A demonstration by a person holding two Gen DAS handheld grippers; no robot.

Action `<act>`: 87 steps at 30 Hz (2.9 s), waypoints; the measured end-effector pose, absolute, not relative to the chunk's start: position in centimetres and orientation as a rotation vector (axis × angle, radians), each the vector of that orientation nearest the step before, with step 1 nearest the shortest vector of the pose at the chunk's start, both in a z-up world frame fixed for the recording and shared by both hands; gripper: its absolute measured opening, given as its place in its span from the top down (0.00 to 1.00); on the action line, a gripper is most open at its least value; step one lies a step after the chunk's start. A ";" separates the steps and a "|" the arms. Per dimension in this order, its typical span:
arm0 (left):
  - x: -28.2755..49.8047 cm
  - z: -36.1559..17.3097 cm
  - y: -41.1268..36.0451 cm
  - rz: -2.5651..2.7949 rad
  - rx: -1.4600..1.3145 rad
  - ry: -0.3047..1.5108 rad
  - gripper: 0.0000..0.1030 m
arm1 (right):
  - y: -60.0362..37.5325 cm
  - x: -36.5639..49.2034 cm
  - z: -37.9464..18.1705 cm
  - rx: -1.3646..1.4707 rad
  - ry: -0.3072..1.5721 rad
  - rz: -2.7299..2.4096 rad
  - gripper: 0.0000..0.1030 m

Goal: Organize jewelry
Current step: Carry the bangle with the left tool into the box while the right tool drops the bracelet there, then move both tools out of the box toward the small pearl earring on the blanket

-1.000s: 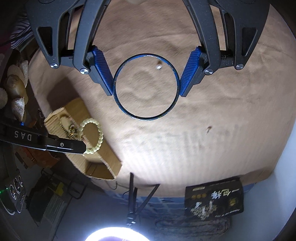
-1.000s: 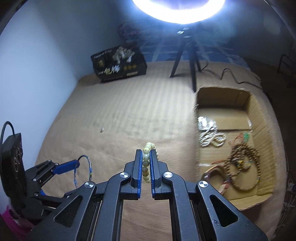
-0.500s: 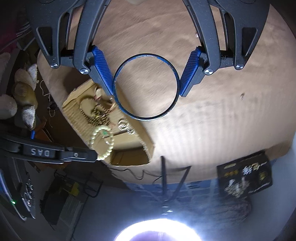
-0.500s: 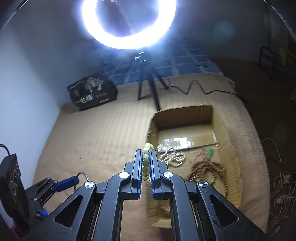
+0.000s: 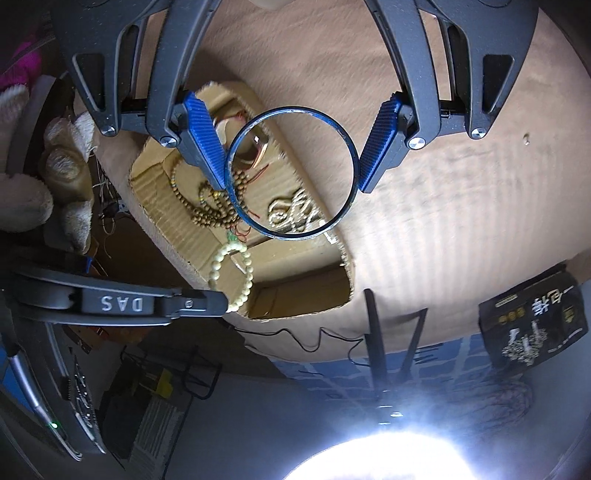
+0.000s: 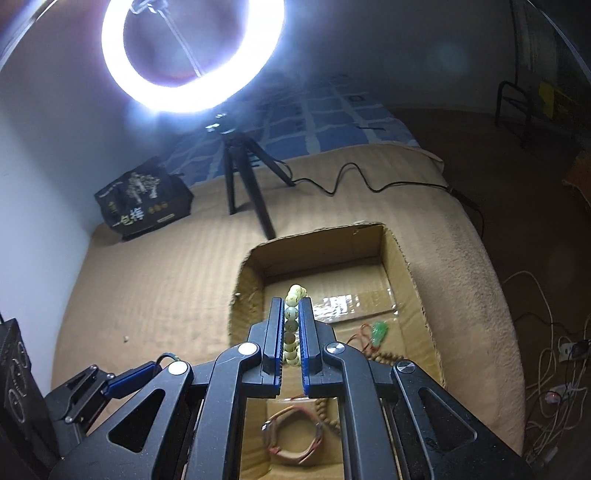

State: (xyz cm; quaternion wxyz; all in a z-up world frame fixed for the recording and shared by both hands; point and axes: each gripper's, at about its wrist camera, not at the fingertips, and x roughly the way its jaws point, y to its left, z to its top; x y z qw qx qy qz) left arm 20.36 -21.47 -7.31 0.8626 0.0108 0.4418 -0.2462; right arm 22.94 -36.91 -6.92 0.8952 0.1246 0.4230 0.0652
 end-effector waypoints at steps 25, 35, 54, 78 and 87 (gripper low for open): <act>22.6 -10.4 -26.0 -0.561 0.046 0.946 0.29 | -39.4 25.7 -10.8 0.283 0.925 0.071 0.94; 22.6 -10.3 -25.7 -0.540 0.067 0.948 0.28 | -39.2 25.4 -10.2 0.271 0.909 0.043 0.55; 20.7 -7.4 -21.3 -0.508 0.050 0.898 0.28 | -38.7 22.4 -7.0 0.251 0.863 0.042 0.55; 20.8 -7.0 -5.7 -0.330 -0.012 0.864 0.28 | -26.6 17.2 -6.7 0.109 0.880 0.268 0.37; 22.0 -8.6 -1.0 -0.287 -0.059 0.908 0.44 | -21.4 15.5 -8.7 0.031 0.906 0.392 0.37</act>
